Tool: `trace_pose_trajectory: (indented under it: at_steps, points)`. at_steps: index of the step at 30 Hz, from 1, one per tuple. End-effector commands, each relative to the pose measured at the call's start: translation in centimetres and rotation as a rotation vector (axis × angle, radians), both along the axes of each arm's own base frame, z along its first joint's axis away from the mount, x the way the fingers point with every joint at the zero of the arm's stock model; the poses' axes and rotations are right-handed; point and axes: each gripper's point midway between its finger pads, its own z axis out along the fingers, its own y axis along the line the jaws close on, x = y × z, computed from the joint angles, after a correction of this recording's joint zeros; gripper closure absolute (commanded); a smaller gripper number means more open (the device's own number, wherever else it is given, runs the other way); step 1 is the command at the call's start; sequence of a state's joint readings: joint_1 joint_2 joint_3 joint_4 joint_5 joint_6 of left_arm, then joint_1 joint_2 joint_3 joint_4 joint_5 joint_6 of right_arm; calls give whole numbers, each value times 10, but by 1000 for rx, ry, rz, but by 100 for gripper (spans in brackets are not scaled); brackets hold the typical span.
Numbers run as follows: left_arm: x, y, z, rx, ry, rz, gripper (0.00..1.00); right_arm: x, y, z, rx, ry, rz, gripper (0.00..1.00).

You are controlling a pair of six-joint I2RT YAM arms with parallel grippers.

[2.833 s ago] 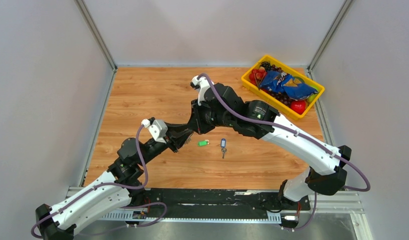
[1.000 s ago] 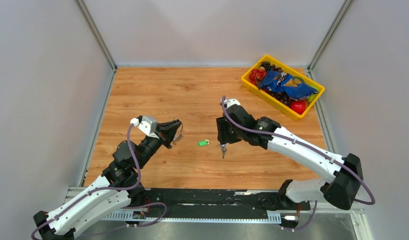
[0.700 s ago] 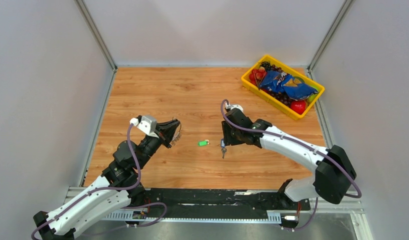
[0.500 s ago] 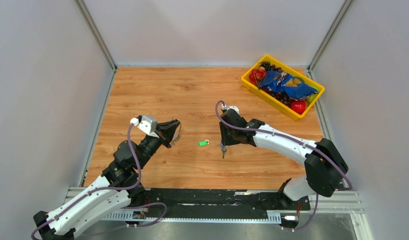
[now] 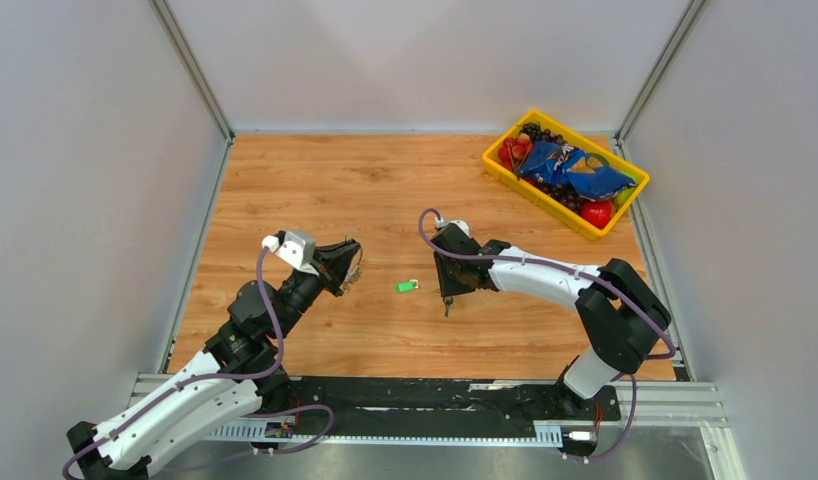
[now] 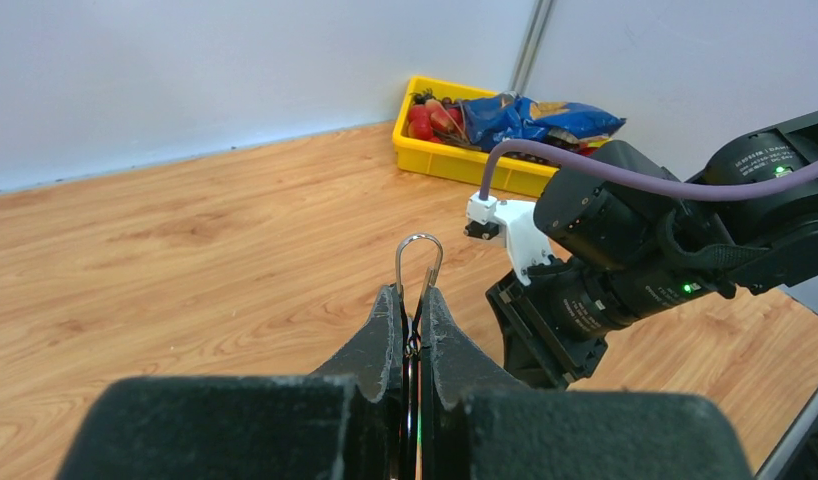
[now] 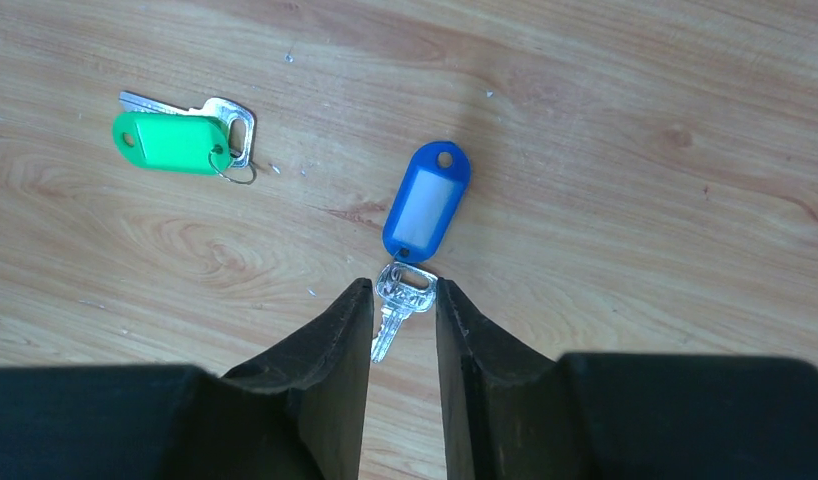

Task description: Put the keys on the keyring

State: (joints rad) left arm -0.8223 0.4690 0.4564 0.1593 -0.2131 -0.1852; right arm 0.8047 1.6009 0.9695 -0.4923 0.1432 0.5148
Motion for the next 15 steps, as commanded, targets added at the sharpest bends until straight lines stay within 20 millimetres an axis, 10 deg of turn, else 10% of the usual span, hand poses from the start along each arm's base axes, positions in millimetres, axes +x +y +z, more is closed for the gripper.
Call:
trace_pose_trajectory:
  at_steps: [1, 15]
  points:
    - [0, 2, 9, -36, -18, 8, 100, 3, 13, 1, 49, -6, 1, 69]
    - [-2, 3, 6, -39, -23, 0, 100, -3, 12, -12, 21, 19, -10, 73]
